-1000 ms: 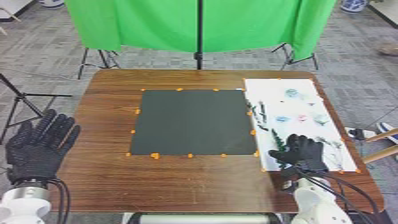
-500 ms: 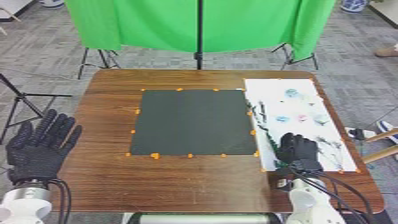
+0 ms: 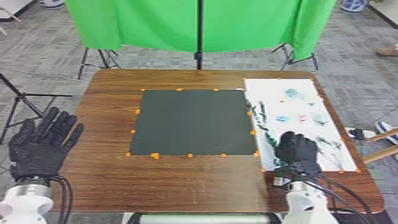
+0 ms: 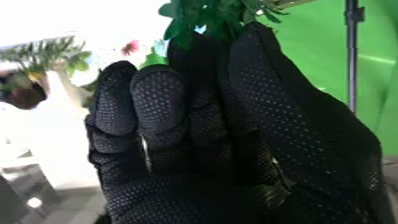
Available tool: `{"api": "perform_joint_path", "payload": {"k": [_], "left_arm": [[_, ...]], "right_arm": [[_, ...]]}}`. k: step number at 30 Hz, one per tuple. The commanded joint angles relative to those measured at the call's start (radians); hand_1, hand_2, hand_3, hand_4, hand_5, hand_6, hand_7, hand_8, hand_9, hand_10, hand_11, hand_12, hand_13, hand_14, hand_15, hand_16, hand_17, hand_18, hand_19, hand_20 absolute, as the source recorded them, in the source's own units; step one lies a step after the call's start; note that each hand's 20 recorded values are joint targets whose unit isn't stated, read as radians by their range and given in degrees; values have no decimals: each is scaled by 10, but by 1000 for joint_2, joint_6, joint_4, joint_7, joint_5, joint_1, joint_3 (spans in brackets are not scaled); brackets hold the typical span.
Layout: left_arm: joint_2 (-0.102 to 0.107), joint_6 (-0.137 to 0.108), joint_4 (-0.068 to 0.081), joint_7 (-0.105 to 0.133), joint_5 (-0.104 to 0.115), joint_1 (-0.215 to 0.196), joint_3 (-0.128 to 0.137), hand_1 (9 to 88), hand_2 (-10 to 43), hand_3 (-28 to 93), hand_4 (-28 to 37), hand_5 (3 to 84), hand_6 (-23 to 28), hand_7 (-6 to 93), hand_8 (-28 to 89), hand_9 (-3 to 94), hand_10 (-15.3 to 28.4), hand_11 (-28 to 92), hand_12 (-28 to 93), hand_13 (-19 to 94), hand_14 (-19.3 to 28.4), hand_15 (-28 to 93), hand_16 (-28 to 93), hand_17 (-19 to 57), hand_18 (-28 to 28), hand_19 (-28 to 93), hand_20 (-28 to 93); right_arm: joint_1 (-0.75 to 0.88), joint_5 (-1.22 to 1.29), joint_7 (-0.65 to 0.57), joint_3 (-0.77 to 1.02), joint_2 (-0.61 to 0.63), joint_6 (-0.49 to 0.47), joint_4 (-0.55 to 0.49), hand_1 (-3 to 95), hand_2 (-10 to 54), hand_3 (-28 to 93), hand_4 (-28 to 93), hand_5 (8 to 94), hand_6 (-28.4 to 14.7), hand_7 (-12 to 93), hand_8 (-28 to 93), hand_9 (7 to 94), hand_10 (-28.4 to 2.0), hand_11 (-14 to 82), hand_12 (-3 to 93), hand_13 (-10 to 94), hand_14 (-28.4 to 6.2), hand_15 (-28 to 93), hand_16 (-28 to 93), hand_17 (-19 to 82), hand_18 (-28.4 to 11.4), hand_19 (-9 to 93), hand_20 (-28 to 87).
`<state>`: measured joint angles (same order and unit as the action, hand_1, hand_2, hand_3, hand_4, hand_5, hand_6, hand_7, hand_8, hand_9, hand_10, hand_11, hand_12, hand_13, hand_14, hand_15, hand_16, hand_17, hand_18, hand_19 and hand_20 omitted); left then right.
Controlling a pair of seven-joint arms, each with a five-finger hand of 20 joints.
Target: Arrange flowers
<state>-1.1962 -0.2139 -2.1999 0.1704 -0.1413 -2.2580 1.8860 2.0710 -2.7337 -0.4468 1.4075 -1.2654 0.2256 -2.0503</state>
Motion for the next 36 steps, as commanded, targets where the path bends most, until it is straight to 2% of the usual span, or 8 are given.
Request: {"api": "perform_joint_path", "payload": {"k": [1, 15, 26, 28, 30, 31, 32, 36], "left_arm": [[20, 19, 16, -12, -2, 11, -16, 296, 133, 746, -283, 485, 88, 102, -84, 460, 146, 200, 122, 366, 152, 383, -60, -4, 146, 317, 158], [36, 17, 24, -9, -20, 15, -35, 296, 134, 744, -283, 485, 89, 100, -83, 459, 146, 199, 123, 364, 152, 385, -61, -4, 144, 313, 160], [32, 3, 19, 61, -35, -25, 3, 295, 135, 745, -283, 485, 88, 101, -83, 460, 146, 200, 123, 364, 152, 384, -63, -3, 142, 311, 159], [53, 5, 23, 66, -39, -10, 2, 296, 135, 745, -283, 486, 89, 101, -84, 460, 146, 200, 122, 364, 151, 384, -63, -3, 142, 311, 159], [55, -47, 7, 68, -48, -31, 0, 296, 135, 744, -283, 485, 89, 101, -84, 459, 146, 201, 123, 364, 151, 384, -63, -3, 142, 311, 159], [68, -35, 17, 87, -27, -14, -14, 295, 135, 745, -283, 485, 89, 101, -84, 459, 146, 201, 123, 364, 151, 384, -63, -3, 141, 310, 159], [78, -31, 16, 72, -27, -14, -13, 295, 135, 745, -283, 485, 89, 101, -84, 460, 146, 201, 123, 364, 151, 383, -63, -3, 141, 309, 158], [102, -45, 3, 96, -37, -37, -8, 295, 135, 745, -283, 486, 89, 101, -84, 459, 146, 201, 123, 364, 151, 384, -63, -2, 140, 308, 158]], "right_arm": [[-90, 137, -104, -49, 50, 70, -78, 620, -95, 740, -275, 739, -6, 440, 124, 794, -108, 240, 546, 651, -103, 618, 518, 365, -236, 820, 382], [-288, 367, -150, -204, -25, 134, -47, 600, -95, 762, -238, 750, -6, 424, 164, 802, -108, 254, 556, 671, -103, 629, 510, 391, -253, 853, 373], [-517, 461, -200, -432, -286, 89, 214, 593, -95, 777, -232, 755, -16, 418, 173, 798, -112, 277, 556, 682, -118, 651, 496, 403, -265, 880, 356], [-563, 455, -219, -455, -334, 107, 264, 593, -95, 778, -233, 755, -17, 417, 173, 797, -112, 279, 555, 682, -119, 653, 494, 404, -267, 882, 354], [-565, 443, -222, -455, -387, 70, 301, 593, -95, 780, -233, 756, -17, 418, 174, 798, -112, 283, 553, 683, -120, 655, 491, 405, -269, 886, 352], [-596, 456, -236, -466, -394, 78, 318, 592, -95, 781, -233, 757, -18, 419, 174, 798, -113, 285, 553, 683, -120, 656, 490, 406, -271, 888, 351], [-596, 453, -251, -463, -415, 63, 331, 592, -95, 782, -233, 757, -18, 419, 174, 798, -113, 286, 551, 682, -121, 657, 490, 407, -273, 890, 350], [-618, 418, -259, -476, -471, 44, 399, 593, -95, 784, -235, 758, -20, 419, 174, 798, -114, 290, 549, 683, -123, 660, 490, 407, -276, 894, 347]]}}
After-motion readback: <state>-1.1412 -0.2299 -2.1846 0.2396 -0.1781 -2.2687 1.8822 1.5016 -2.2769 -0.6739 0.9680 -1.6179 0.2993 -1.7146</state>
